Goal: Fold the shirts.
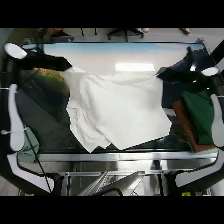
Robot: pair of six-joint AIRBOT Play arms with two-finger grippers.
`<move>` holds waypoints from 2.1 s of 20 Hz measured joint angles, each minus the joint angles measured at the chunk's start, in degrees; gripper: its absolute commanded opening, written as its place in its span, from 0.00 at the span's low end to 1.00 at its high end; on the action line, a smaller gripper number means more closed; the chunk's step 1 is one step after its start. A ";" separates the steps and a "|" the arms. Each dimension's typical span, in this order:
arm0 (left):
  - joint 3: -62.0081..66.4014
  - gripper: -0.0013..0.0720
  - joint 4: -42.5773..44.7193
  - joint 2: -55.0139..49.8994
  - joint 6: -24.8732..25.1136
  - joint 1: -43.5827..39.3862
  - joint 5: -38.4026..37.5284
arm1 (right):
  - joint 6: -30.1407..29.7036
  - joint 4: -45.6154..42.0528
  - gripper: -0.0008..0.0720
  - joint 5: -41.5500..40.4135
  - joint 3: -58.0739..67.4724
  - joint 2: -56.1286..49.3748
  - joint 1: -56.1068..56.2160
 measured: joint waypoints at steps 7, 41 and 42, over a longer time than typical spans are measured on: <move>8.22 0.96 1.44 -7.34 -8.68 1.88 -5.66 | -1.73 -1.84 0.49 -1.97 -0.22 -5.90 -1.11; -81.85 0.04 -16.98 46.05 -7.76 -2.49 16.02 | 3.02 -16.09 0.48 18.36 -4.63 2.64 -13.33; -80.59 0.04 -15.47 46.05 -7.30 0.22 14.73 | 3.32 -16.41 0.48 18.99 -5.07 2.71 -13.42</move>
